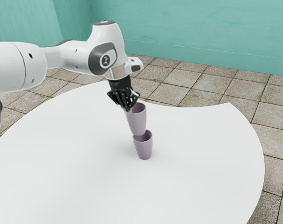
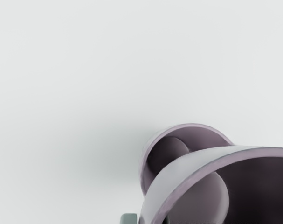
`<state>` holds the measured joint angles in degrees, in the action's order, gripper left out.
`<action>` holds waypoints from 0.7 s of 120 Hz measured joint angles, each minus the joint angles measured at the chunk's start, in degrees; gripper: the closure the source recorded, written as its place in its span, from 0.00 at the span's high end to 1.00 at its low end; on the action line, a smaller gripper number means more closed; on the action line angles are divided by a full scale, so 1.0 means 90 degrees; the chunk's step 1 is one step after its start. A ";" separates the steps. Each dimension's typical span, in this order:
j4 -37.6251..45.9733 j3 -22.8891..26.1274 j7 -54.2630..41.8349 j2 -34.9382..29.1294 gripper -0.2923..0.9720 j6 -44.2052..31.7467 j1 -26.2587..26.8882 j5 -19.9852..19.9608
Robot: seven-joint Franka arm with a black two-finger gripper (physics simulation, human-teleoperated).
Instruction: Place the left cup onto the right cup
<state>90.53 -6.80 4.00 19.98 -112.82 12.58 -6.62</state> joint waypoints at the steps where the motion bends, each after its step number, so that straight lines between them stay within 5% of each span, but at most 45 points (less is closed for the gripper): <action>1: -0.0004 0.0002 0.0004 0.0003 0.15 -0.0002 0.0000 0.0000; 84: -0.0032 0.0071 0.0218 0.0192 0.15 -0.0156 -0.0006 -0.0002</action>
<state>90.24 -6.16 5.96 21.71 -114.23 12.53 -6.63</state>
